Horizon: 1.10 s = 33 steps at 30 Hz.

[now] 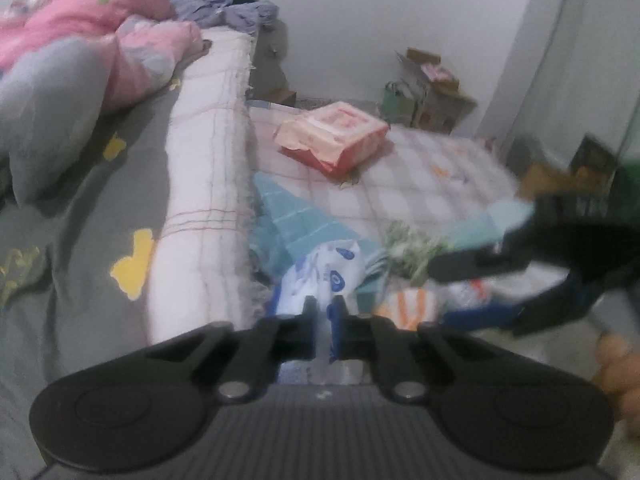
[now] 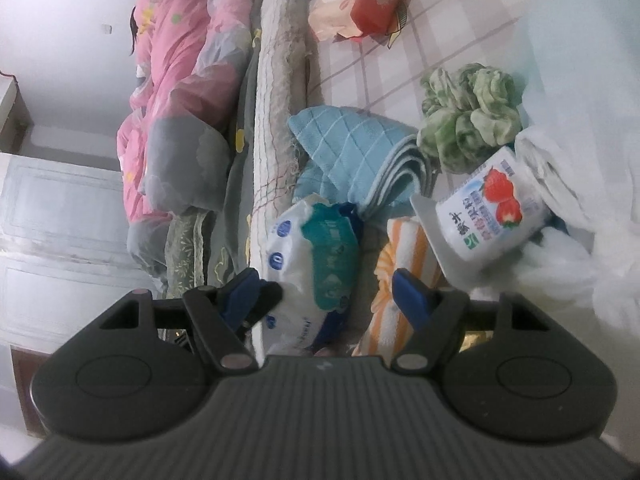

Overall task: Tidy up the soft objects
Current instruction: 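Grasp the teal-blue wet wipes pack with the right gripper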

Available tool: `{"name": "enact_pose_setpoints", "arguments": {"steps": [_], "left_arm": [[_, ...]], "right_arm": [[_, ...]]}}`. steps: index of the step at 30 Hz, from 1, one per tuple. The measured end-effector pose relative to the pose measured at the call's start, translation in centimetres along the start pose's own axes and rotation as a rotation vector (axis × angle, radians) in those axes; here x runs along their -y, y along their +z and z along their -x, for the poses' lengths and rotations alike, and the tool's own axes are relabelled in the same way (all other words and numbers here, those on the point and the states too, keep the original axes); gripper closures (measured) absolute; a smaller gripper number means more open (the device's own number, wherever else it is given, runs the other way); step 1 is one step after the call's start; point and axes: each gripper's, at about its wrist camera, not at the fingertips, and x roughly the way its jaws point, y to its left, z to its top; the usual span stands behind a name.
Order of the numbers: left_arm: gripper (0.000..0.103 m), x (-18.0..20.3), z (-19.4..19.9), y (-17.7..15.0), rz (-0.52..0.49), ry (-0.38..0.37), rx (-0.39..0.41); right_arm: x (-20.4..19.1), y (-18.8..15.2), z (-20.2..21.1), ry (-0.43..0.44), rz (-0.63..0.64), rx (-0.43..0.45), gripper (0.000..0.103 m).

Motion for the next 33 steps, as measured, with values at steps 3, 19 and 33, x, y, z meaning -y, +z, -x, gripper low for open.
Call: {"name": "enact_pose_setpoints", "arguments": {"steps": [3, 19, 33], "left_arm": [[0.097, -0.3, 0.9, 0.6, 0.059, -0.063, 0.007], [0.1, 3.6, 3.4, -1.8, 0.236, -0.456, 0.001], [0.099, 2.2, 2.1, -3.9, 0.113, -0.167, -0.013]], "right_arm": [[0.2, -0.1, 0.4, 0.009, -0.009, 0.006, 0.03], [1.2, -2.0, 7.8, 0.054, -0.003, 0.15, 0.029], [2.2, -6.6, 7.1, -0.004, 0.036, 0.1, 0.029]]}}
